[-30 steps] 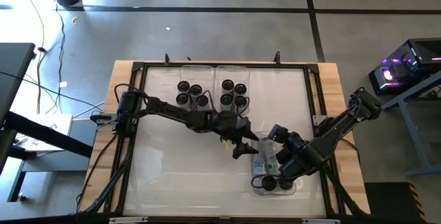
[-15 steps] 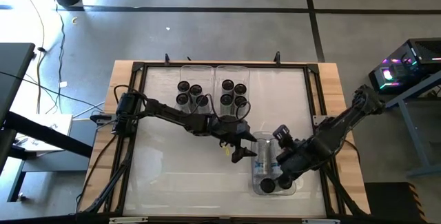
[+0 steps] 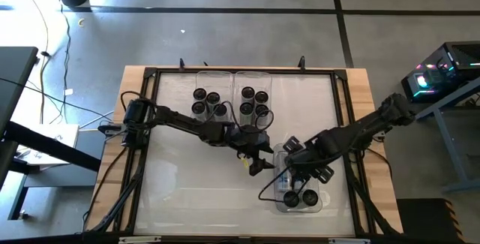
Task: Sort soda cans
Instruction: Adjust the blue soda cans in the bottom right transparent bin
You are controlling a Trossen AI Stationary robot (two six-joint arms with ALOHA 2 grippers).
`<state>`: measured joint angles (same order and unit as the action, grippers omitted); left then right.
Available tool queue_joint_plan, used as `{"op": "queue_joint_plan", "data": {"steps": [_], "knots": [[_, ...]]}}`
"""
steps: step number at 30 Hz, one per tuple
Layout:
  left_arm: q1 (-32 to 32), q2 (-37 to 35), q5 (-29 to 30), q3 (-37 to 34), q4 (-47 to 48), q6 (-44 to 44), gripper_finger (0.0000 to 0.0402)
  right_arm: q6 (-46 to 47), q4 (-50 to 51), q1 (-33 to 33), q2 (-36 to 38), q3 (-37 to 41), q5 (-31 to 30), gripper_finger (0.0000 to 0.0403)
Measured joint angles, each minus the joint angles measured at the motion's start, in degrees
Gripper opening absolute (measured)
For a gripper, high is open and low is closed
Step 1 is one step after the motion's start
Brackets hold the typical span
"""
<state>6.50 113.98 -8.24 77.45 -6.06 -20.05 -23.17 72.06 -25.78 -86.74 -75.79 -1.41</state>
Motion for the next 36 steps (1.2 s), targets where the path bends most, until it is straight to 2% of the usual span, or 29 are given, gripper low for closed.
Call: {"op": "queue_joint_plan", "data": {"steps": [4,11,16,23,36], "knots": [[0.0,-1.4,1.4,0.0,3.6,1.3,0.0317,-4.2,-3.2,1.0,0.7,6.5,4.6,0.0277],[0.3,-1.5,3.8,0.0,5.3,2.4,0.0317,-9.6,-14.3,1.1,1.0,17.1,4.5,0.0279],[0.3,-1.5,3.9,0.0,4.7,2.6,0.0317,-13.1,-19.4,1.5,1.0,20.8,1.2,0.0279],[0.3,-1.5,4.0,0.0,4.4,2.3,0.0317,-18.4,-26.4,2.0,1.5,27.3,0.9,0.028],[0.3,-1.5,4.0,0.0,1.9,2.2,0.0317,-23.9,-33.6,5.4,1.7,31.9,4.3,0.028]]}}
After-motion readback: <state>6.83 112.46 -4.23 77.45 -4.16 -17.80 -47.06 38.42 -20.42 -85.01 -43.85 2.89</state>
